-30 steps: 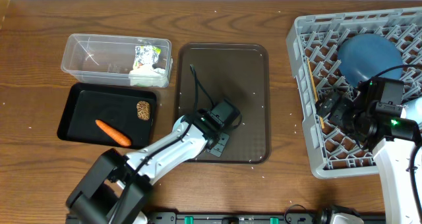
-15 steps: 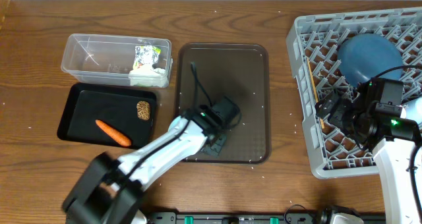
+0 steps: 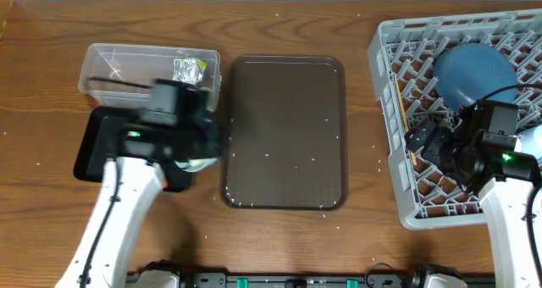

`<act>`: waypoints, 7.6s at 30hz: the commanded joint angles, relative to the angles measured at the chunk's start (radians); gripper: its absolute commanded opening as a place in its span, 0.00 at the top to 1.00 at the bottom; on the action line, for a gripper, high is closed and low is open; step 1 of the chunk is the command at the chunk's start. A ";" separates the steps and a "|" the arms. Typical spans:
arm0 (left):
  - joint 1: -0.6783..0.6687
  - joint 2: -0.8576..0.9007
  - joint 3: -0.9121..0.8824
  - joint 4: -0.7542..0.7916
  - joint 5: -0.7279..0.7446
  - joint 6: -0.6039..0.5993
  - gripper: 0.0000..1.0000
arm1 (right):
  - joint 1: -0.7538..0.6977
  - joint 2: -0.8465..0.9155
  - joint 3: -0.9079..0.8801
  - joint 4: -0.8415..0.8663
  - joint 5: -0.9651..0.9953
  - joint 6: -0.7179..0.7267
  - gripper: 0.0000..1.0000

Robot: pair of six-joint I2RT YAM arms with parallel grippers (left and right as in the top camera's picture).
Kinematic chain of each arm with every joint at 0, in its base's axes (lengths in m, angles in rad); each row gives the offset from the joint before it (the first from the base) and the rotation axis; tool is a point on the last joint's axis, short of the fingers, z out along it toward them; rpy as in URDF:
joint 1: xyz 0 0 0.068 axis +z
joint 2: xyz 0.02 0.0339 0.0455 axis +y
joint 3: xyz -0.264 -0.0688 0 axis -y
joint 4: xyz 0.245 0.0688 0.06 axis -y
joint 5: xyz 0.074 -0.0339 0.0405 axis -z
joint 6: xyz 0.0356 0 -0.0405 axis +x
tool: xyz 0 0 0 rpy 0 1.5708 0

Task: Sort waste into correct bins and load items into the dishwasher rack
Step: 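Tip the white bowl over the black tray to dump the rice, then carry the empty white bowl with the left gripper into the rack, then release the white bowl and withdraw the left gripper to the left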

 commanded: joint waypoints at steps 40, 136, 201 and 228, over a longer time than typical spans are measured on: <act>0.852 0.350 -0.209 -0.005 1.138 0.763 0.94 | -0.003 0.000 -0.003 -0.004 0.006 -0.009 0.01; -0.526 0.742 0.214 1.884 0.421 -0.885 0.94 | -0.196 -0.055 -0.003 -0.238 -0.045 0.029 0.01; -0.541 1.053 0.427 1.740 0.357 -1.302 0.02 | -0.196 -0.051 -0.003 -0.291 -0.046 -0.002 0.01; -0.288 0.157 0.427 -0.016 -0.388 -0.149 0.02 | -0.161 -0.167 0.000 -0.128 -0.342 -0.282 0.08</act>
